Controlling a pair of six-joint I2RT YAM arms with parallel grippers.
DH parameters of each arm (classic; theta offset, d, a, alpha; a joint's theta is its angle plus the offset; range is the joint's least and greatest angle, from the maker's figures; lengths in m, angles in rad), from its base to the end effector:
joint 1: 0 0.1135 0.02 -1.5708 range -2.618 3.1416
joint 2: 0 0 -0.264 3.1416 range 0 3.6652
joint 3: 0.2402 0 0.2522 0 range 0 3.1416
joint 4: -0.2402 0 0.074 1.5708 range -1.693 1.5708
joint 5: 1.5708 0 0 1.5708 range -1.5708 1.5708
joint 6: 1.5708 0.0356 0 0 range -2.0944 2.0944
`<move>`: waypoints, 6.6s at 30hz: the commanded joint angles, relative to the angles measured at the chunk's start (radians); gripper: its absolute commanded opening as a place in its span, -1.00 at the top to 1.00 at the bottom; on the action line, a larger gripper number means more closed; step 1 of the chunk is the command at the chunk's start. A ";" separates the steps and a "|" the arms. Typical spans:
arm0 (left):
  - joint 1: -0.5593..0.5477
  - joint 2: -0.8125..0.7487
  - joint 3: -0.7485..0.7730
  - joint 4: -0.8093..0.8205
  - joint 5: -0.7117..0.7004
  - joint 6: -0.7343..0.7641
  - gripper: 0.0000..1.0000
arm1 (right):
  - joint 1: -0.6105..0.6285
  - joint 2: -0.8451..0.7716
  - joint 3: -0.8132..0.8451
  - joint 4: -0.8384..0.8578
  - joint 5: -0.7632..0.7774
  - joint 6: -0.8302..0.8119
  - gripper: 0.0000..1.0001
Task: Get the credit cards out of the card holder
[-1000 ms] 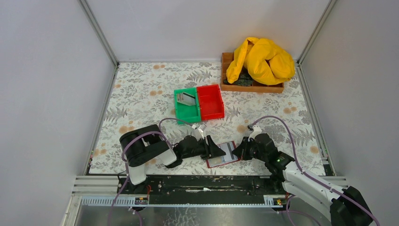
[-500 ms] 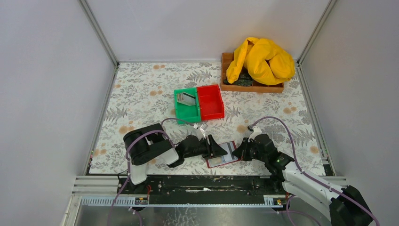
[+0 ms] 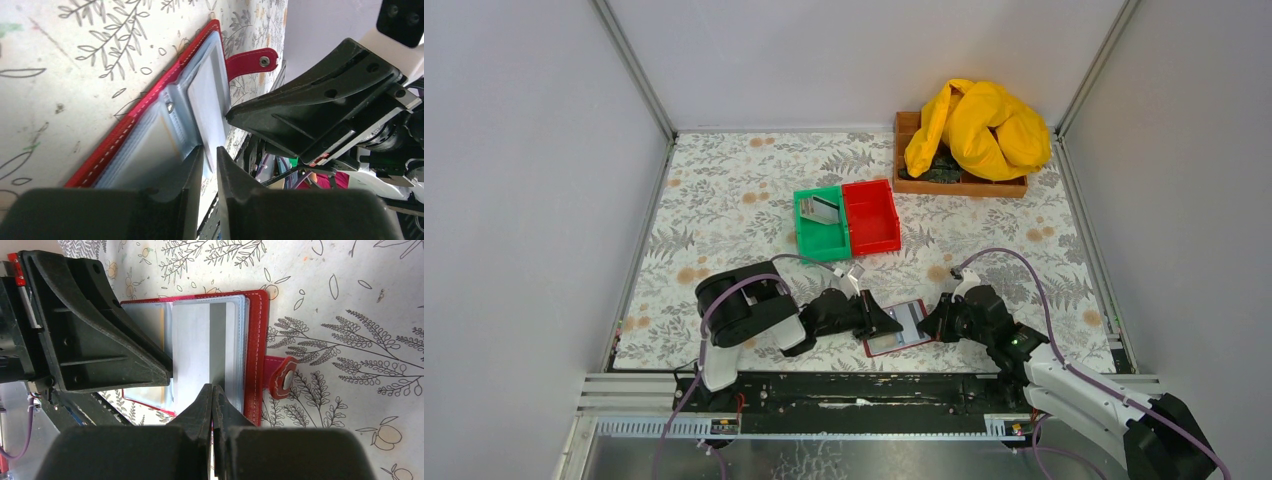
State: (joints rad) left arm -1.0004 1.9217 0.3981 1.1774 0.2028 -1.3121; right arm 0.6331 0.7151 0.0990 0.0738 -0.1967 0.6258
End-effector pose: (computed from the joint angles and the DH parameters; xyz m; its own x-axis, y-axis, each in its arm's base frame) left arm 0.1477 -0.2435 0.0826 -0.9428 -0.2841 -0.1746 0.0600 0.3706 -0.9269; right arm 0.1156 0.0935 0.1378 -0.7562 0.1576 -0.6351 -0.3359 0.7394 0.5835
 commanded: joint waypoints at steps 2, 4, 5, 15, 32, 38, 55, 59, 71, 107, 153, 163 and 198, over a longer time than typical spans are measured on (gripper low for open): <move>0.006 0.030 0.011 0.077 0.010 -0.013 0.63 | 0.007 0.006 0.000 0.044 0.000 0.001 1.00; 0.006 0.030 0.012 0.073 0.011 -0.012 0.73 | 0.007 0.008 0.000 0.047 0.000 0.001 1.00; 0.006 0.029 0.012 0.071 0.012 -0.012 0.76 | 0.007 0.010 0.000 0.047 0.000 0.001 1.00; 0.010 0.024 0.013 0.066 0.020 -0.001 1.00 | 0.007 -0.003 0.002 0.036 0.007 0.003 1.00; 0.026 -0.059 -0.049 0.031 0.014 0.018 1.00 | 0.007 0.001 0.009 0.032 0.021 -0.003 1.00; 0.033 -0.063 -0.071 0.036 0.022 0.019 1.00 | 0.007 0.020 0.007 0.039 0.029 0.001 1.00; 0.059 -0.068 -0.128 0.066 0.038 0.019 1.00 | 0.007 0.052 0.028 0.009 0.068 0.012 1.00; 0.062 -0.058 -0.123 0.071 0.048 0.017 1.00 | 0.007 -0.001 0.036 0.000 0.054 -0.008 1.00; 0.077 -0.154 -0.155 0.000 0.039 0.047 1.00 | 0.007 0.039 0.040 0.001 0.090 -0.006 1.00; 0.104 -0.434 -0.239 -0.371 -0.112 0.146 0.74 | 0.005 0.047 0.042 0.017 0.086 -0.019 1.00; 0.364 -0.393 -0.168 -0.238 0.077 0.346 -0.17 | 0.180 0.249 0.179 0.252 -0.083 -0.041 1.00; 0.364 -0.321 -0.161 -0.178 0.128 0.339 -0.19 | 0.247 0.407 0.181 0.409 -0.093 -0.007 1.00; 0.362 -0.098 -0.174 0.066 0.278 0.250 0.05 | 0.250 0.667 0.069 0.659 -0.099 0.089 0.99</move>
State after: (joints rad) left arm -0.6407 1.8099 0.2588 1.1934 0.4538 -1.0523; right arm 0.8753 1.3609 0.1829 0.7147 -0.3084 0.7166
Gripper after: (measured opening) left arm 0.505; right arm 0.011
